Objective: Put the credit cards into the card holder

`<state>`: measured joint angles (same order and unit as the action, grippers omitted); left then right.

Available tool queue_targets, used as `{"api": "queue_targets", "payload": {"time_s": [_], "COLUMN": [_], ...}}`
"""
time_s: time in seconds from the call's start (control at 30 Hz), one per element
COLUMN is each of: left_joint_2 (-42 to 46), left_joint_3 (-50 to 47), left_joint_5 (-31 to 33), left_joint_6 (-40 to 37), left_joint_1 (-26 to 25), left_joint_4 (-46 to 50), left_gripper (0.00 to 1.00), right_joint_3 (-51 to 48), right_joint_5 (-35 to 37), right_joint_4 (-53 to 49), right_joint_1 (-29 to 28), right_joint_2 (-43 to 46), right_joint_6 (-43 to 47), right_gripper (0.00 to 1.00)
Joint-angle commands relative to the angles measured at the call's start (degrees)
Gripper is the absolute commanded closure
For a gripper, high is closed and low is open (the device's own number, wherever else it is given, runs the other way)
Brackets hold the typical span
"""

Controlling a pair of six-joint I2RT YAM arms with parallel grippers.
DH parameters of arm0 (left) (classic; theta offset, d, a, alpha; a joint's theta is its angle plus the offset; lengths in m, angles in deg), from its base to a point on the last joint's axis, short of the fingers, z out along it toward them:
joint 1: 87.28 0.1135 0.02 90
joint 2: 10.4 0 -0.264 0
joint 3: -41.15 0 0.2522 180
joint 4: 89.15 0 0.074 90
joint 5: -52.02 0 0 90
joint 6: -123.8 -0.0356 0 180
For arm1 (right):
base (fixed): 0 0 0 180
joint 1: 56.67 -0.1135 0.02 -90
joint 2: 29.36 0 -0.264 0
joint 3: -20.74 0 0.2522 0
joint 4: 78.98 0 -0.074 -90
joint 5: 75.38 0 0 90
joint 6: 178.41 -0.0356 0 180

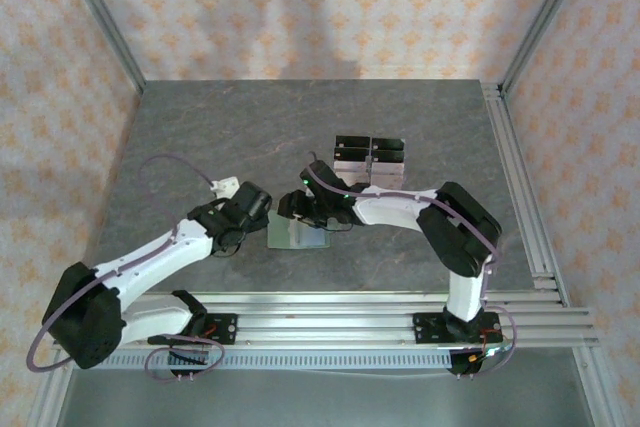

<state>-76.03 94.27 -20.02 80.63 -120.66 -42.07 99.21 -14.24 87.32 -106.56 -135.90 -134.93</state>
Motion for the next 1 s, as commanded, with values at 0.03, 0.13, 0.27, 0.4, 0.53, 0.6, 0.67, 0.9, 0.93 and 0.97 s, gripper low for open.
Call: {"api": "queue_targets", "payload": {"time_s": [0.03,0.13,0.27,0.4,0.53,0.6,0.67,0.9,0.93,0.97], "left_joint_2": [4.41,6.31,6.23,4.72,2.35,0.62,-1.35,-7.23,-7.62,-8.19], "left_joint_3": [-1.44,-1.65,-1.6,-1.82,-1.85,-1.56,-0.88,0.5,0.37,0.29], "left_joint_5": [5.72,5.94,4.89,2.9,-0.74,-3.16,-5.04,-8.96,-8.9,-8.87], "left_joint_6": [2.9,2.83,2.15,1.37,-0.66,-1.77,-2.89,-4.64,-4.64,-4.65], "left_joint_1": [0.42,0.78,1.3,1.25,1.26,1.25,1.21,1.04,1.04,1.0], "left_joint_4": [4.58,5.26,5.46,3.61,-0.07,-1.74,-2.86,-5.19,-5.52,-5.72], "left_gripper": [0.12,0.12,0.12,0.12,0.11,0.11,0.11,0.11,0.11,0.11], "right_joint_3": [5.67,9.57,10.11,7.0,3.17,2.57,3.15,4.36,4.34,4.33], "right_joint_5": [-1.32,-2.34,-1.02,1.34,4.08,5.72,7.5,10.32,10.43,10.32], "right_joint_4": [0.34,-0.19,-1.69,-5.18,-9.35,-12.76,-16.31,-21.33,-21.41,-21.41], "right_joint_1": [-1.95,-3.05,-2.84,-0.9,1.38,2.15,2.25,2.25,2.25,2.25], "right_joint_2": [-4.4,-8.08,-6.04,0.18,4.84,5.66,5.67,3.81,3.47,3.06], "right_joint_6": [-0.93,-1.16,0.14,2.81,5.67,8.16,10.9,15.29,15.49,15.64], "right_gripper": [0.45,0.45,0.45,0.45,0.45,0.45,0.44,0.44,0.44,0.44]}}
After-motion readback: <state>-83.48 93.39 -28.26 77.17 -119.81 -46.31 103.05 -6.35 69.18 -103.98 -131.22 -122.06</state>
